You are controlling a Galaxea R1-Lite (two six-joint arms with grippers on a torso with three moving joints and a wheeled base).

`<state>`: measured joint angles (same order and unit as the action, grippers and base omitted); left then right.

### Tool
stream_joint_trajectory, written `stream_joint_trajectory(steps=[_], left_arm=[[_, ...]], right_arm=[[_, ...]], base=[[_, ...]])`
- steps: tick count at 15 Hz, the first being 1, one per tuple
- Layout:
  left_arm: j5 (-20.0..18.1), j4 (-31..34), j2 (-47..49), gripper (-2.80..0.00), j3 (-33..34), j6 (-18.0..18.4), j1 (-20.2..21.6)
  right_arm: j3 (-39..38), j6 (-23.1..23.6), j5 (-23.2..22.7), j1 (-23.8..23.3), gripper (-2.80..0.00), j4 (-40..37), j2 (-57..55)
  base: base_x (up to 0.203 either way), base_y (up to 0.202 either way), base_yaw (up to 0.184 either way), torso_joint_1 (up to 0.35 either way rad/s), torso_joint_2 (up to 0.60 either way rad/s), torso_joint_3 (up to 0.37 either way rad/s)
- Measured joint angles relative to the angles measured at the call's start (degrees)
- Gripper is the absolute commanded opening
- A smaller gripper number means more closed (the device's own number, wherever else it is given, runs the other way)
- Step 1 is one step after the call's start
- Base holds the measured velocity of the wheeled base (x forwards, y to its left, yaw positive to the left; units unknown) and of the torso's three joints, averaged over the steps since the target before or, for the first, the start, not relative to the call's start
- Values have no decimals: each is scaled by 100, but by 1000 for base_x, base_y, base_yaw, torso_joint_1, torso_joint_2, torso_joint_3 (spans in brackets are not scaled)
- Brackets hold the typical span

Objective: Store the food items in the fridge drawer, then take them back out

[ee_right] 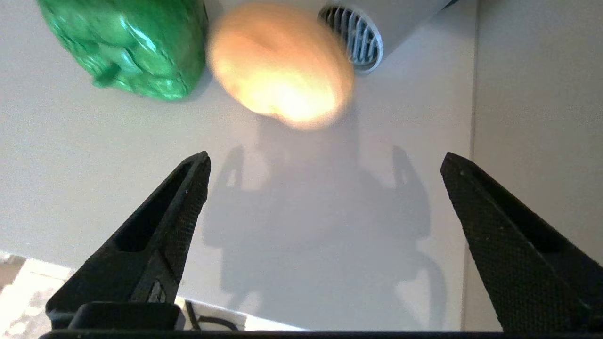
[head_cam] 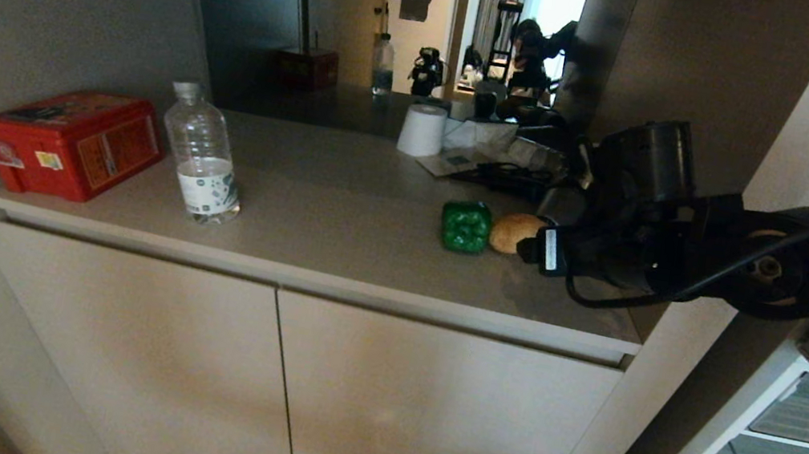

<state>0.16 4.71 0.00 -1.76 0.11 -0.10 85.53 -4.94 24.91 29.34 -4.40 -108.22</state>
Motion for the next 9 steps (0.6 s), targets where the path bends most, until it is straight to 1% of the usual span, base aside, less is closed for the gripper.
stream_joint_trajectory(steps=[4,7,9], left_arm=[[0,2,0,-280,0,1,0],[0,2,0,-280,0,3,0],[0,2,0,-280,0,0,0]], right_arm=[[41,9,-43,0,0,123,-46],[292,15,-51,4,0,315,-347],[438,56,-152,4,0,441,-586]], base=[[0,0,0,0,0,0],[0,0,0,0,0,0],[0,0,0,0,0,0]])
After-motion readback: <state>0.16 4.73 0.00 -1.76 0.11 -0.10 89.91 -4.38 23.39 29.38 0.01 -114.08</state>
